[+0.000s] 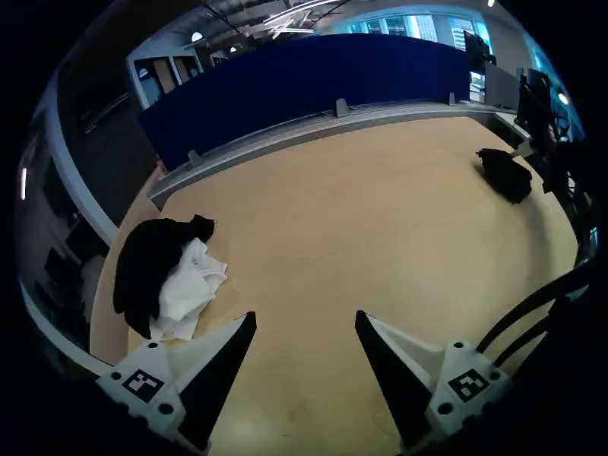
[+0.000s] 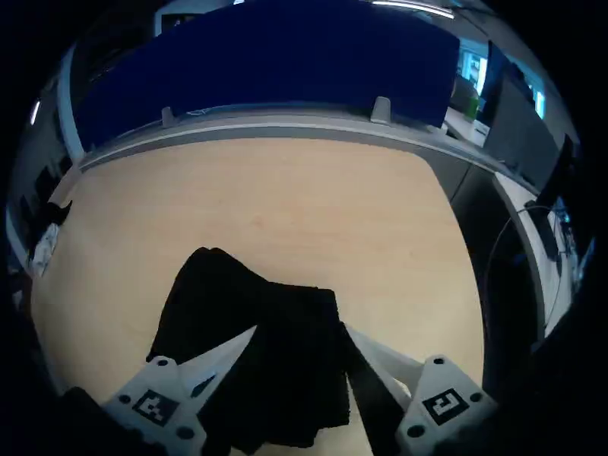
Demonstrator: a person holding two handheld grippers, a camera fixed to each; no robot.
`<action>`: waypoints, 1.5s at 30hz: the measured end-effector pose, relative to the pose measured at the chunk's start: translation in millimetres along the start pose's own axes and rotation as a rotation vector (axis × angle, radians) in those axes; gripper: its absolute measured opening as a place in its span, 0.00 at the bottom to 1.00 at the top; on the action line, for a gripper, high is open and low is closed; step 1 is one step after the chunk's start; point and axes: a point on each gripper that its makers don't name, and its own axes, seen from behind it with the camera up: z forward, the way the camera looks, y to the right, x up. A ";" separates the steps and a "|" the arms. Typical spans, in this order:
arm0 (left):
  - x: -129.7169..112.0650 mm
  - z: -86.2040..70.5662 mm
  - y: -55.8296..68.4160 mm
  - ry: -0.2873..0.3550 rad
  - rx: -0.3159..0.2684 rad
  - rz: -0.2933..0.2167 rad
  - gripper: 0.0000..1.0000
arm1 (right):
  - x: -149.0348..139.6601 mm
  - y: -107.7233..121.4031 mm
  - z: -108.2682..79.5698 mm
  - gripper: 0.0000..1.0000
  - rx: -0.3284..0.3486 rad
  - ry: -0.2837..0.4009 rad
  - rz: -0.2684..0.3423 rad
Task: Fold towel
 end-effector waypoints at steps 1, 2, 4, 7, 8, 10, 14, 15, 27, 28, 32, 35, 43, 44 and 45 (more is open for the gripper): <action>0.0 0.1 -0.1 -0.001 0.000 0.002 0.97 | -1.1 1.0 0.8 0.57 -0.001 -0.003 0.005; 0.1 0.2 -0.1 -0.001 0.000 0.003 0.97 | -2.1 2.0 1.5 0.53 -0.002 -0.005 0.009; 0.3 0.5 -0.2 -0.002 0.001 0.005 0.97 | -2.9 1.8 2.5 0.44 0.007 -0.007 0.019; 0.3 1.1 0.3 -0.003 0.001 0.007 0.97 | -3.5 2.0 3.9 0.37 0.015 -0.008 0.027; 0.2 1.4 0.6 -0.004 0.001 0.007 0.97 | -3.7 2.3 4.5 0.36 0.016 -0.008 0.027; 0.1 1.8 1.1 -0.004 0.001 0.008 0.97 | -4.5 2.2 5.9 0.33 0.017 -0.011 0.021; 0.2 2.7 2.5 -0.004 -0.001 0.010 0.97 | -5.3 1.7 7.0 0.24 0.021 -0.017 0.004; 0.4 2.9 2.8 -0.004 -0.002 0.010 0.97 | -4.7 2.2 6.8 0.21 0.019 -0.016 -0.001; 2.6 3.8 3.3 0.001 -0.009 0.014 0.97 | 11.9 3.6 -1.8 0.08 -0.003 0.031 -0.050; 2.8 3.9 3.2 0.002 -0.009 0.013 0.97 | 15.6 3.0 -2.6 0.08 -0.004 0.042 -0.054; 3.7 4.1 2.3 0.003 -0.007 0.012 0.97 | 33.6 -0.5 -4.7 0.08 -0.003 0.097 -0.063; 4.2 3.7 1.9 0.004 -0.006 0.012 0.97 | 45.0 -1.4 -4.3 0.08 -0.009 0.131 -0.069; 3.8 1.0 0.4 0.007 -0.003 0.013 0.97 | 46.6 2.5 6.0 0.14 -0.049 0.135 -0.078; 3.7 0.9 0.2 0.007 -0.002 0.013 0.97 | 45.4 3.4 7.7 0.19 -0.056 0.131 -0.077; 3.6 0.9 0.1 0.008 -0.002 0.012 0.97 | 44.9 3.6 8.3 0.25 -0.059 0.130 -0.076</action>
